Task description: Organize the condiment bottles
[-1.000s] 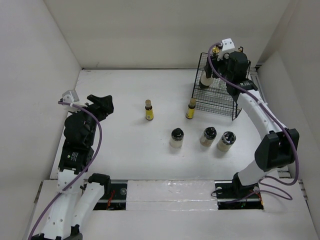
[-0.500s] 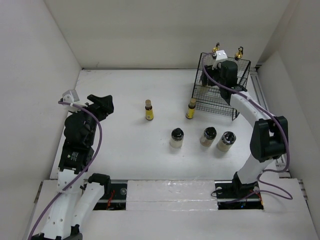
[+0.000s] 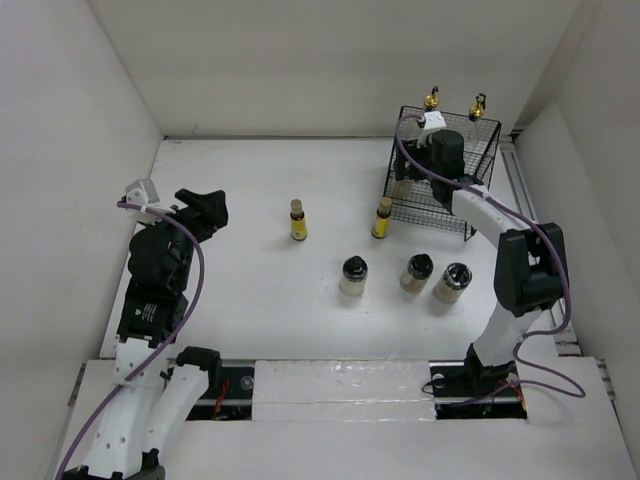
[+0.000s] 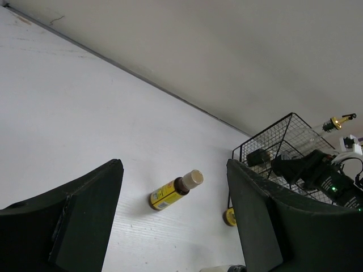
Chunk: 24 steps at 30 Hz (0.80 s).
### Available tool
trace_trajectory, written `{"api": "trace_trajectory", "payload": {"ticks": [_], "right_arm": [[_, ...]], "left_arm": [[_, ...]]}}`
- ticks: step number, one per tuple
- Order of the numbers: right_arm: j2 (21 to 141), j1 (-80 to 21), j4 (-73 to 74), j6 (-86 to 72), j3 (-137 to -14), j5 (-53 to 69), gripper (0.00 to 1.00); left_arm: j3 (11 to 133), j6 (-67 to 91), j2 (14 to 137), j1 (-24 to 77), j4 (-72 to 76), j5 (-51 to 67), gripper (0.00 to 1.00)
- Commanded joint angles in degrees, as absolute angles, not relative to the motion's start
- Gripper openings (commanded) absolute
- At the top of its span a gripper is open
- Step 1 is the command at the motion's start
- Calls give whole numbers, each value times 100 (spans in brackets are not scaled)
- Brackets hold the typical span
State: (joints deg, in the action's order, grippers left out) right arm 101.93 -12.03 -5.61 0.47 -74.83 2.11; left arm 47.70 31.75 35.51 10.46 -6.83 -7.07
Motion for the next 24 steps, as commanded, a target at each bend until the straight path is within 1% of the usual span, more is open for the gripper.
{"api": "trace_trajectory", "payload": {"ticks": [1, 2, 5, 6, 8, 9, 10, 11, 12, 13, 14, 15, 16, 18, 19, 20, 23, 24], "right_arm": [[9765, -1222, -581, 0, -7638, 272, 87], [9495, -1222, -580, 0, -7638, 272, 90], [8967, -1388, -431, 0, -7472, 107, 92], [8573, -1467, -431, 52, -7358, 53, 92], [8202, -1773, -431, 53, -7094, -157, 83], [7861, -1897, -431, 53, -6762, -228, 60], [7692, -2038, -509, -17, -6550, -229, 41], [7543, -2378, -510, -18, -6356, -229, 26], [7411, -2573, -571, -78, -6006, -229, 16], [7166, -2767, -571, -79, -5820, -168, 9], [7050, -2977, -571, -79, -5636, -19, 10], [6936, -3406, -571, 25, -5460, -18, 15], [6700, -3610, -449, 113, -5171, -18, 31], [6461, -4040, -212, 114, -4914, -45, 55], [6269, -4139, -46, 114, -4687, 43, 65], [6188, -4235, 8, 114, -4571, 44, 80], [6196, -4526, 9, -43, -4316, 193, 98], [6266, -4579, 87, -44, -4315, 19, 100]], "left_arm": [[4781, 3094, 3603, 1055, -439, -668, 70], [4781, 3094, 3604, 1055, -439, -668, 70], [4781, 3094, 3604, 1055, -439, -615, 70], [4781, 3094, 3604, 1055, -439, -676, 70], [4781, 3094, 3604, 1055, -439, -677, 70], [4781, 3094, 3604, 1055, -439, -677, 70], [4781, 3094, 3604, 1055, -439, -677, 70], [4781, 3094, 3604, 1055, -439, -677, 70], [4781, 3094, 3604, 1055, -439, -677, 70], [4833, 3094, 3604, 1055, -439, -677, 70], [4834, 3094, 3604, 1055, -439, -677, 70], [4834, 3094, 3604, 1055, -439, -677, 70], [4834, 3094, 3604, 1055, -439, -677, 70], [4834, 3094, 3604, 1055, -439, -677, 70], [4834, 3094, 3604, 1055, -439, -677, 70], [4834, 3094, 3604, 1055, -439, -616, 70], [4834, 3094, 3551, 1055, -439, -615, 70], [4834, 3094, 3551, 1055, -439, -615, 70]]}}
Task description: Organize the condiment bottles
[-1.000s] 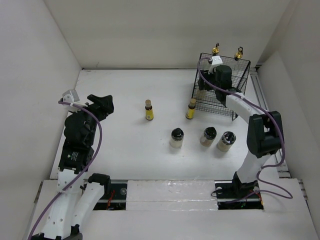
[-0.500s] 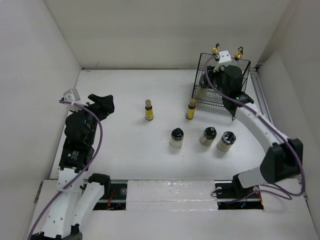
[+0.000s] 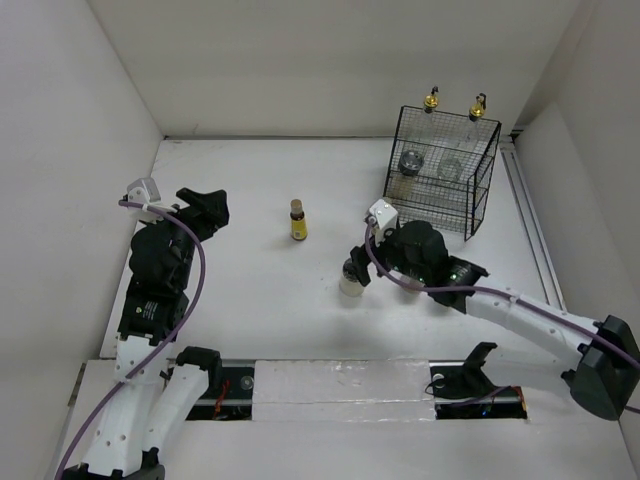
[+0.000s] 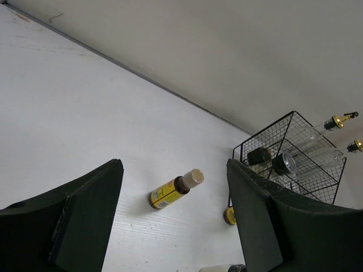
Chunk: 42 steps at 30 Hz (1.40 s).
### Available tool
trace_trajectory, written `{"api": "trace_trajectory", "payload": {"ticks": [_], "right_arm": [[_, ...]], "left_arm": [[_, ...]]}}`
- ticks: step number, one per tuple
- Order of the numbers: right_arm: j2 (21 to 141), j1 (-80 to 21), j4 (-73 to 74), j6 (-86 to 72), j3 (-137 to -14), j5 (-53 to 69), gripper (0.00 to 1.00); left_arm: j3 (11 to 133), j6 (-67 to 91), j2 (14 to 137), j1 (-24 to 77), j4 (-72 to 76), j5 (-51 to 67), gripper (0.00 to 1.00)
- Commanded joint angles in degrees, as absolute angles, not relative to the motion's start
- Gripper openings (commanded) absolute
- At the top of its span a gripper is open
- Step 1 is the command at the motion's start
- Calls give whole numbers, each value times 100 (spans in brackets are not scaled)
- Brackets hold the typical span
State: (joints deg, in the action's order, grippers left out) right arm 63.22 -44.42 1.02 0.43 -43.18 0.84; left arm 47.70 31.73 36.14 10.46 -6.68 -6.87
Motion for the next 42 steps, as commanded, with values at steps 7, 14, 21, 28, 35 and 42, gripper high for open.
{"api": "trace_trajectory", "payload": {"ticks": [7, 14, 21, 28, 35, 42], "right_arm": [[7338, -4798, 140, -97, -4649, -122, 100], [7726, -4957, -17, -220, -4702, -676, 73], [6532, -4957, -27, -150, -5088, -1368, 40], [5845, -3360, 26, 79, -6116, -1214, 38], [6995, -1364, 26, 132, -7039, -449, 38], [7830, -484, -149, 132, -7681, 0, 37]], "left_arm": [[4781, 3094, 3498, 1055, -387, -562, 70], [4781, 3094, 3568, 1055, -387, -562, 70], [4781, 3094, 3621, 1055, -387, -484, 70], [4781, 3094, 3621, 1055, -387, -501, 70], [4781, 3094, 3543, 1055, -387, -448, 70], [4781, 3094, 3534, 1055, -387, -500, 70]]}}
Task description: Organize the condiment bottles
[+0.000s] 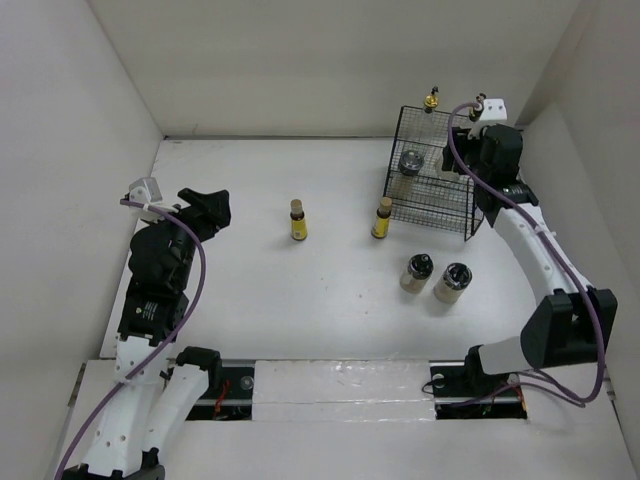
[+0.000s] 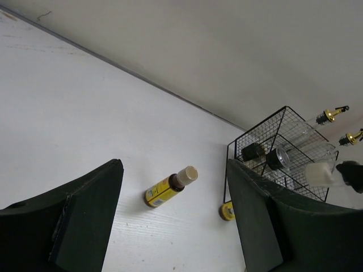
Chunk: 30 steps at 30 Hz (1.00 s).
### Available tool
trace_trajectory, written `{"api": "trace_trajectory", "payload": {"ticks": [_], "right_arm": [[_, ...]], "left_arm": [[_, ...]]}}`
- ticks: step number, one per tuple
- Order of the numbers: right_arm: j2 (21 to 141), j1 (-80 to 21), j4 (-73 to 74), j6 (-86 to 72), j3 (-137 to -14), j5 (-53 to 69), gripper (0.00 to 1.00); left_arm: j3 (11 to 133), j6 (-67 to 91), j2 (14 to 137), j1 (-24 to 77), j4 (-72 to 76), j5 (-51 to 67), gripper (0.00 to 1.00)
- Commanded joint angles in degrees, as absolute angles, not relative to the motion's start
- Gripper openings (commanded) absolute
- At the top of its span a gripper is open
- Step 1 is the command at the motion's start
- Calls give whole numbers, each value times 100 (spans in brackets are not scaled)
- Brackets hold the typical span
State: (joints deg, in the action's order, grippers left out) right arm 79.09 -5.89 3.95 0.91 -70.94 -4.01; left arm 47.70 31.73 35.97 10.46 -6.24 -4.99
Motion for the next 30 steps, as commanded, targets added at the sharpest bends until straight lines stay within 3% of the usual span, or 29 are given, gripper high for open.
{"api": "trace_trajectory", "payload": {"ticks": [1, 23, 30], "right_arm": [[7883, -388, -149, 132, -7682, 0, 37], [9245, -404, -923, -43, -7243, 123, 35], [9834, -589, -870, -149, -7119, 18, 48]], "left_arm": [[4781, 3094, 3533, 1055, -387, -501, 70], [4781, 3094, 3586, 1055, -387, -554, 70], [4781, 3094, 3577, 1055, -387, -483, 70]]}}
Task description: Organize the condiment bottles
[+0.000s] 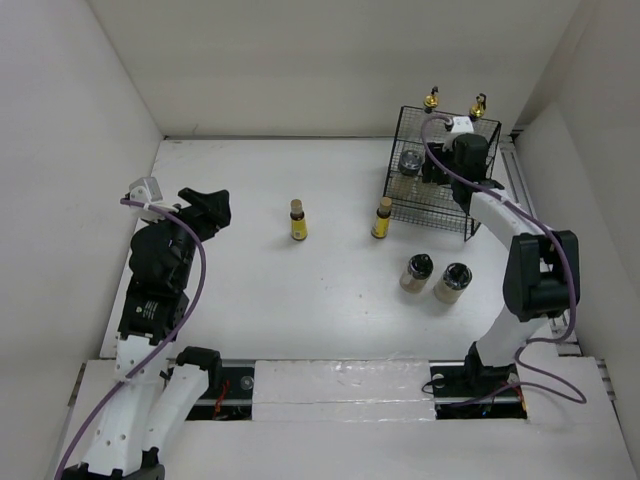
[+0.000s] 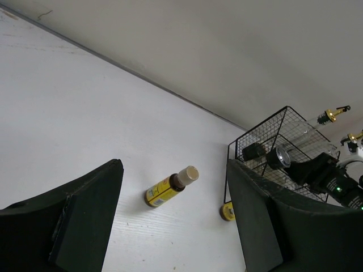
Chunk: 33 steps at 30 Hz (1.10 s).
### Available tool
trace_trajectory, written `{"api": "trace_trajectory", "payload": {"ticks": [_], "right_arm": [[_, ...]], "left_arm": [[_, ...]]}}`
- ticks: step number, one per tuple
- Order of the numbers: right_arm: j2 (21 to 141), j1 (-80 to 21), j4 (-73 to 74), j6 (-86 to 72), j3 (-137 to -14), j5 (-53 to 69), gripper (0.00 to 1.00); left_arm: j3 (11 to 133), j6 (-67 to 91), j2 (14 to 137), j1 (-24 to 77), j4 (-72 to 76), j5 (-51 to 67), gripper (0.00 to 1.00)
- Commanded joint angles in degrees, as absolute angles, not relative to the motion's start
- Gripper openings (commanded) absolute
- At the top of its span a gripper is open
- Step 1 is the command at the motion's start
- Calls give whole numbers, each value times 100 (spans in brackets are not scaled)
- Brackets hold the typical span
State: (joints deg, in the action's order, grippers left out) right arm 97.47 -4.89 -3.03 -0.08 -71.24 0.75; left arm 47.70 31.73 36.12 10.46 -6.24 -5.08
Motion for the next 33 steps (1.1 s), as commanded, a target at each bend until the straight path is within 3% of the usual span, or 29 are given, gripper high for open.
{"api": "trace_trajectory", "payload": {"ticks": [1, 4, 8, 15, 17, 19, 21, 22, 23, 24, 29, 33], "right_arm": [[9835, -589, -870, -149, -7119, 18, 55], [9783, -589, -870, -202, -7119, -35, 72], [9335, -642, -669, -202, -7233, -185, 86], [7622, -984, -545, -202, -6611, -834, 91], [7192, -1326, -492, -254, -6207, -1089, 87], [6480, -1616, -439, -412, -5426, -1282, 68], [5727, -2055, -133, -657, -4733, -1458, 38], [5487, -2187, 42, -720, -4546, -1459, 31], [5267, -2432, 288, -773, -4422, -1511, 31], [5056, -2556, 986, -834, -4343, -1581, 34], [4263, -2944, 2723, -1379, -4070, -1451, 82], [4271, -3085, 3085, -1608, -3938, -1380, 93]], "left_arm": [[4781, 3094, 3577, 1055, -387, -483, 70], [4781, 3094, 3577, 1055, -387, -483, 70], [4781, 3094, 3629, 1055, -387, -483, 70], [4781, 3146, 3577, 1055, -334, -422, 70], [4781, 3146, 3524, 1055, -334, -360, 70], [4781, 3146, 3524, 1107, -334, -457, 70], [4781, 3146, 3524, 1107, -334, -510, 71], [4781, 3146, 3524, 1107, -334, -510, 71], [4781, 3146, 3524, 1107, -334, -510, 71], [4781, 3146, 3524, 1107, -334, -510, 71], [4781, 3146, 3524, 1107, -334, -448, 71], [4781, 3146, 3586, 1107, -334, -379, 71]]}}
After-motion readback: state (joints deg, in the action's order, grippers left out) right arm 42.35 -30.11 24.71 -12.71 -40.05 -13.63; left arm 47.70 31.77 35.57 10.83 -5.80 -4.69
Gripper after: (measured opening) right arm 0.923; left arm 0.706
